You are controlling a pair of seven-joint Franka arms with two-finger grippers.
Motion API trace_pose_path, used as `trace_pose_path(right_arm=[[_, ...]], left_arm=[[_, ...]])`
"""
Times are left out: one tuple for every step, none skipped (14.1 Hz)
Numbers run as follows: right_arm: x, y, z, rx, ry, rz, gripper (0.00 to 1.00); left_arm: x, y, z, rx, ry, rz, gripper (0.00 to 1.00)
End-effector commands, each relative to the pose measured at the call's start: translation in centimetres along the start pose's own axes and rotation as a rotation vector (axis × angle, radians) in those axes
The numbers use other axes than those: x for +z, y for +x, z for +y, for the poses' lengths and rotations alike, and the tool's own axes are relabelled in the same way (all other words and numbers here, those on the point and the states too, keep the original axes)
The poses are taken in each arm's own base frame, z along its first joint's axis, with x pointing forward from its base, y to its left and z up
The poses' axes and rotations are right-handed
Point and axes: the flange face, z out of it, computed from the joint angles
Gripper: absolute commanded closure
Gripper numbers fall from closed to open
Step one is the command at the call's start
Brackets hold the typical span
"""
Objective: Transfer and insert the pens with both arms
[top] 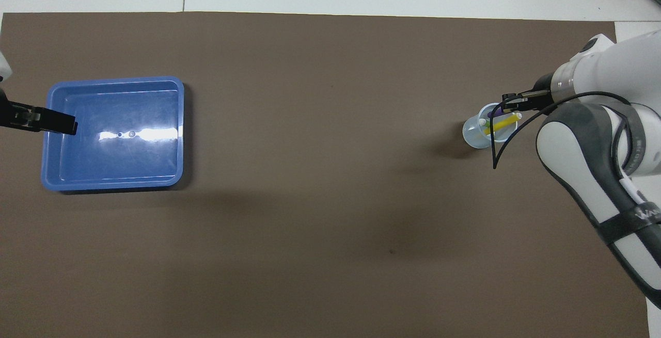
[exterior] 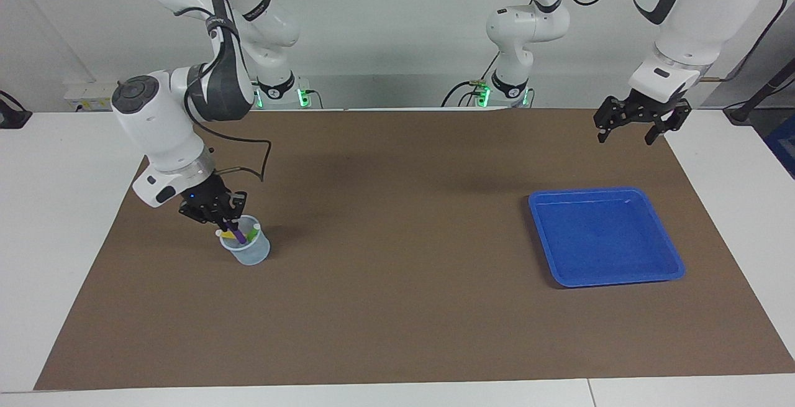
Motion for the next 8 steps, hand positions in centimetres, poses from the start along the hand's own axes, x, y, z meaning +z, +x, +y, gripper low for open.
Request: trace_pose_path(right_arm=[[0.4,-0.17,0.3,0.008,-0.021,0.016,1.0],[0.4,-0.17,0.3,0.01,-0.021,0.016,0.94],[0.47,-0.21,0.29,0.01,-0.021,0.014,0.86],[0.48,-0.23,0.29,0.011,-0.02,0.013,0.61],[0.4,-0.17,0.29,0.012,-0.02,0.016,0.29],[0.41,-0.18,0.19,0.012,-0.018,0.014,0.0],[0.29,-0.13,0.28,0.014,-0.018,0.016,0.0],[0.17,-0.08,0.2,0.013,-0.017,0.016,0.0]], left_arm=[[-0.7,-1.0,0.52,-0.028,0.022,-0.021,0.0],[-0.9,-1.1,0.53,-0.025,0.023,-0.015,0.0],[-0.87,-1.06,0.53,-0.023,0.024,-0.012,0.0],[-0.84,-1.01,0.53,-0.029,0.024,-0.009,0.0],[-0.75,-1.1,0.55,-0.029,0.024,-0.013,0.0],[-0.84,-1.27,0.32,-0.033,0.024,-0.012,0.0],[-0.84,-1.28,0.24,-0.036,0.024,-0.012,0.0],[-0.84,-1.27,0.32,-0.034,0.024,-0.012,0.0]])
